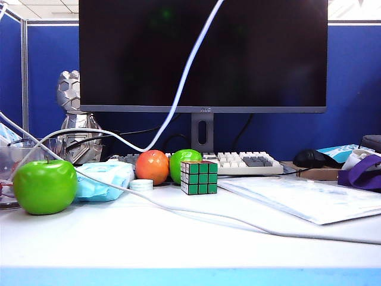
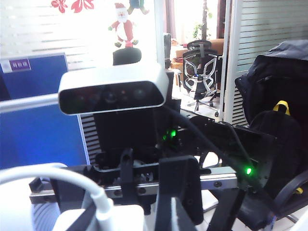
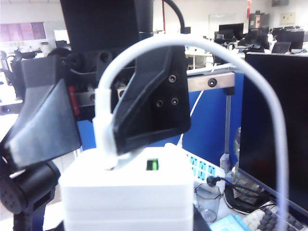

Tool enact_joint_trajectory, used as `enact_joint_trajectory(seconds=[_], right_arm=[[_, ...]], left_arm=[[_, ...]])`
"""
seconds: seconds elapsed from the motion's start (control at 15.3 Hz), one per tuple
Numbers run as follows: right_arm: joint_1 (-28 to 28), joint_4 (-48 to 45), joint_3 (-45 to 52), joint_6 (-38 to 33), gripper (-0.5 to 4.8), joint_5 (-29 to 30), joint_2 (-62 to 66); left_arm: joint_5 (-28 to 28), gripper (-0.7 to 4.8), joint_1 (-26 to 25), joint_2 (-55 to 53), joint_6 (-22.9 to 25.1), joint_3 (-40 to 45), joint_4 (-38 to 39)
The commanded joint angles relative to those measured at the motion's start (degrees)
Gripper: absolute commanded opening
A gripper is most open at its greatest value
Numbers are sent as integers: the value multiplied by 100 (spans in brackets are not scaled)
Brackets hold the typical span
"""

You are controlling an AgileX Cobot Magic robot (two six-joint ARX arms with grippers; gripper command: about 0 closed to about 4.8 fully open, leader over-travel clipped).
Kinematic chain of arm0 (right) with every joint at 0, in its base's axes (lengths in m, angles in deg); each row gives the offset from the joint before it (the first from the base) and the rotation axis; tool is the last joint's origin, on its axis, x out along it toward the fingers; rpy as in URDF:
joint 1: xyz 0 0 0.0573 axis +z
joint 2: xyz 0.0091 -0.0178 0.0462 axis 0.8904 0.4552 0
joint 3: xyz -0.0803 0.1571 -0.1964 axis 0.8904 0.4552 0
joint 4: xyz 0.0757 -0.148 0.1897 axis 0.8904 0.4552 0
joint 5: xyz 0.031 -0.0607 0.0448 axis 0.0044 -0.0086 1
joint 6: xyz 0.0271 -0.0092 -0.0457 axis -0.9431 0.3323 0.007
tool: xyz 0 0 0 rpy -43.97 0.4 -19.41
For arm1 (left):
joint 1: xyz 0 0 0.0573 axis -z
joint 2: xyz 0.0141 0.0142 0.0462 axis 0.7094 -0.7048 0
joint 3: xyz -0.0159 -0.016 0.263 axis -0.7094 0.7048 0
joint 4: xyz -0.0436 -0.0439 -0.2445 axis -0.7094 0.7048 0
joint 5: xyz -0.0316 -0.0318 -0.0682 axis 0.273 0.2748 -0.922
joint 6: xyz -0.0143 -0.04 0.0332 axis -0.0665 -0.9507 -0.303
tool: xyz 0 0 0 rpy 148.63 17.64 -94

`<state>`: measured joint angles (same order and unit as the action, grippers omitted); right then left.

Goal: Pick up the Type-C charging cable and the charging base, insert one end of the Type-C charger into the corresponding slot on the base, and finally place the plugged-in charger back on the table.

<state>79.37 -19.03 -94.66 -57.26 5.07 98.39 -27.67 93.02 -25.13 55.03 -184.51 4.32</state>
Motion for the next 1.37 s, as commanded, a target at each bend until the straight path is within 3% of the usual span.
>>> enact_joint_trajectory(seconds=[0.07,0.26,0.59,0.85,0.98,1.11,1.24,1.37], right_arm=[[-4,-997,-166,-57,-1,-269,-142],[-11,-811,-166,7,-1,-372,-251],[-22,-155,-166,162,-1,-820,-343],[-17,780,-164,240,-1,-1779,-164],[-17,1193,-164,240,-1,-1967,153],[-13,1659,-164,238,-1,-2085,634],[13,2074,-164,245,-1,-2170,1344],[17,2188,-164,245,-1,-2149,1982]], left_arm=[[-46,188,37,-127,-470,105,87],[247,184,33,-50,-824,96,-758],[1139,184,-127,190,-831,96,-841],[2492,173,-219,590,-841,96,-319],[3401,100,-219,754,-820,96,50],[4280,88,-216,935,-566,96,575],[4863,47,-212,1108,-428,96,1091],[5302,46,-212,1222,-428,96,1366]])
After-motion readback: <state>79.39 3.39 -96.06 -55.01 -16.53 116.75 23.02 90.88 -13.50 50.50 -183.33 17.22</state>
